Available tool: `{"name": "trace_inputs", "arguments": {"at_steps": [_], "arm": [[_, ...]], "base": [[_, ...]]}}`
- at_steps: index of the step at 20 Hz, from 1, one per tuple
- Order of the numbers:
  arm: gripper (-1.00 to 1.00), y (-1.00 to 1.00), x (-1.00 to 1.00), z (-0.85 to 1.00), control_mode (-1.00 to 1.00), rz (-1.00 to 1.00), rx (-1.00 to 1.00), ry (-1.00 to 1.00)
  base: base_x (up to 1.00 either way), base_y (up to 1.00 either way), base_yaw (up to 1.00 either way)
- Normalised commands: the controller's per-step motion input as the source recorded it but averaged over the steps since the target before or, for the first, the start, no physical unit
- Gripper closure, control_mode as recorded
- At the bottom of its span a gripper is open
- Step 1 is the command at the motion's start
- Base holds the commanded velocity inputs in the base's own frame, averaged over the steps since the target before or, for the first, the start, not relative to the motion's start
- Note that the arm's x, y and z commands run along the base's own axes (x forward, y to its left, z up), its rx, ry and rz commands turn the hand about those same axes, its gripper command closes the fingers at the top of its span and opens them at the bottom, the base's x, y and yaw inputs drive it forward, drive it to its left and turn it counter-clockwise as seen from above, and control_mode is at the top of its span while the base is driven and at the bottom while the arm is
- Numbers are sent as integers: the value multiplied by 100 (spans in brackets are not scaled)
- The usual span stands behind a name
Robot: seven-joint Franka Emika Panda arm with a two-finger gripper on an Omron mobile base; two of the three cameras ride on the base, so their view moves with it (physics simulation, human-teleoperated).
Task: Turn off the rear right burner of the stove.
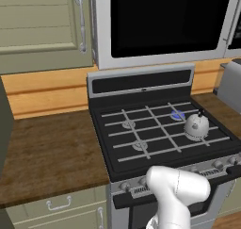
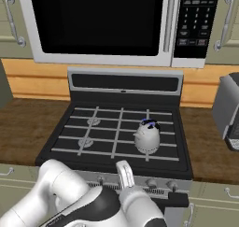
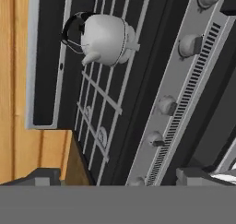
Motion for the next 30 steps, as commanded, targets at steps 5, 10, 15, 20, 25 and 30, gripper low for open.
{"name": "trace_inputs", "arguments": {"at_steps": [5, 10, 15, 20, 25, 30], "arm": [[-100, -3, 30, -48, -100, -11, 0, 0], [-100, -14, 29, -35, -100, -10, 2, 0], [-100, -35, 15, -38, -100, -5, 7, 0], [-100, -39, 2, -40, -100, -2, 6, -1], [-100, -26, 17, -14, -100, -7, 6, 0], [-100, -8, 21, -7, -100, -7, 4, 0]], "base": [[0, 0, 0], [0, 0, 0], [0, 0, 0], [0, 0, 0], [0, 0, 0], [0, 0, 0]]}}
